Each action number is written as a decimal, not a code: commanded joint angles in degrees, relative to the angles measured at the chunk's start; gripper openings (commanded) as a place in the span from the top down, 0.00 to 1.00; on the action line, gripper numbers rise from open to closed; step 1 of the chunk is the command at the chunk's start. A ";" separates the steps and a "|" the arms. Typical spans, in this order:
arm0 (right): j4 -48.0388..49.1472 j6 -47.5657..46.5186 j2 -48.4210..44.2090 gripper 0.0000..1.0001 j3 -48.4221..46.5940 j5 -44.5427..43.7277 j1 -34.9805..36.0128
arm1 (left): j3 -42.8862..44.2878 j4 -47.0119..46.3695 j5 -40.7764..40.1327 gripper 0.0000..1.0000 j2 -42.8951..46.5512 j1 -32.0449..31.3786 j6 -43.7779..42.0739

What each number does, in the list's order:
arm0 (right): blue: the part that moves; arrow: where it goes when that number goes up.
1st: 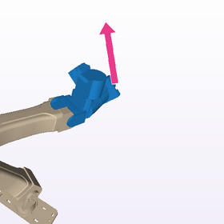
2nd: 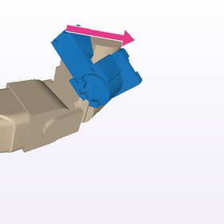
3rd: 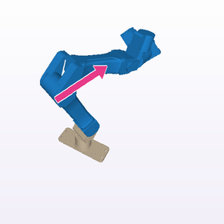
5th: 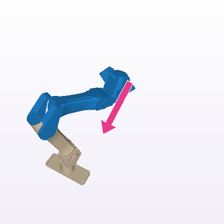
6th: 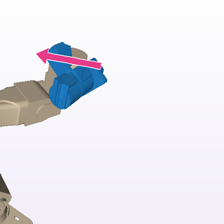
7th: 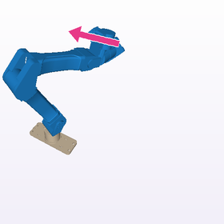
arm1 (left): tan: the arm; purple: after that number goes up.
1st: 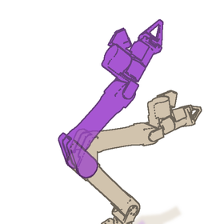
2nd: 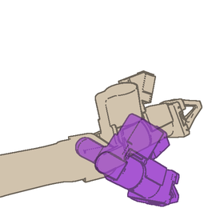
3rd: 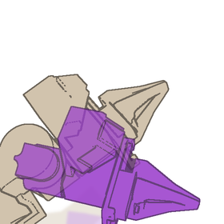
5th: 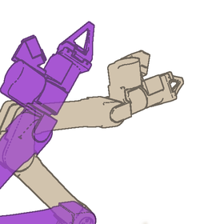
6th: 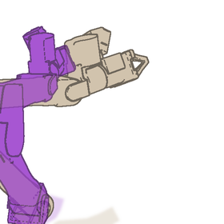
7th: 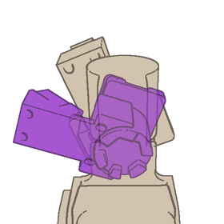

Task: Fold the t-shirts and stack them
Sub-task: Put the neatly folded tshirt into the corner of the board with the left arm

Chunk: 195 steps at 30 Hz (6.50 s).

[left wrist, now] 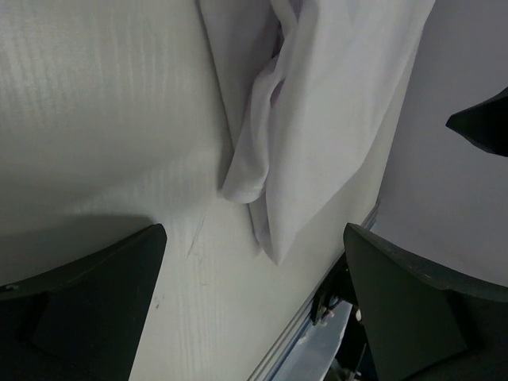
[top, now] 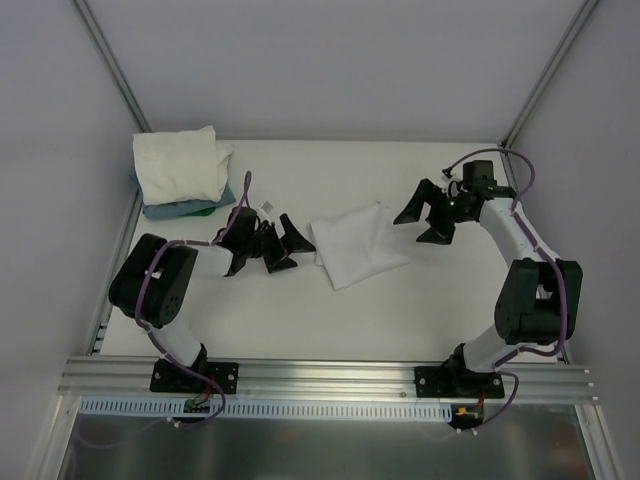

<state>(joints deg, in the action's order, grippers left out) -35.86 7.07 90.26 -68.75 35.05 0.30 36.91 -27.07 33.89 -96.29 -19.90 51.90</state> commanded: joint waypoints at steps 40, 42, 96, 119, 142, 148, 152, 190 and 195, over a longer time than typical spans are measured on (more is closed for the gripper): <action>5.97 4.62 23.21 0.00 -9.65 7.84 13.68 | 15.92 1.75 -1.63 0.01 -17.18 -9.28 1.19; 5.97 4.71 23.21 0.01 -9.65 7.84 13.59 | 15.83 1.67 -1.81 0.01 -17.09 -9.19 0.92; 1.14 1.54 20.13 0.01 -9.12 4.86 13.59 | 5.63 -14.76 -1.98 0.01 -20.78 -11.74 4.17; -1.06 0.22 19.17 0.01 -10.52 4.42 12.27 | 20.56 11.04 -5.05 1.00 -17.98 -11.48 -12.22; -0.79 0.40 15.74 0.00 -10.97 5.12 10.52 | 38.59 55.89 -32.65 1.00 -7.07 -9.98 -38.71; -0.97 0.40 14.60 0.01 -10.79 5.29 9.90 | 41.14 56.78 -41.00 1.00 -5.75 -9.54 -41.34; -0.88 0.40 13.45 0.00 -9.91 5.29 9.55 | 43.33 57.13 -43.99 1.00 -6.45 -8.84 -43.63; -5.28 -2.24 5.19 0.00 -4.11 2.31 5.42 | 71.01 56.25 -51.47 1.00 -21.75 8.03 -55.86; -4.84 -1.54 5.80 0.01 -4.20 2.22 5.33 | 72.96 54.15 -52.60 1.00 -21.13 8.12 -56.47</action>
<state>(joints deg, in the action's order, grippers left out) -39.79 5.85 98.08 -72.90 37.69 6.13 107.02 30.33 -17.15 -118.76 -11.33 -3.90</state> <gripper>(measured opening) 0.993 0.058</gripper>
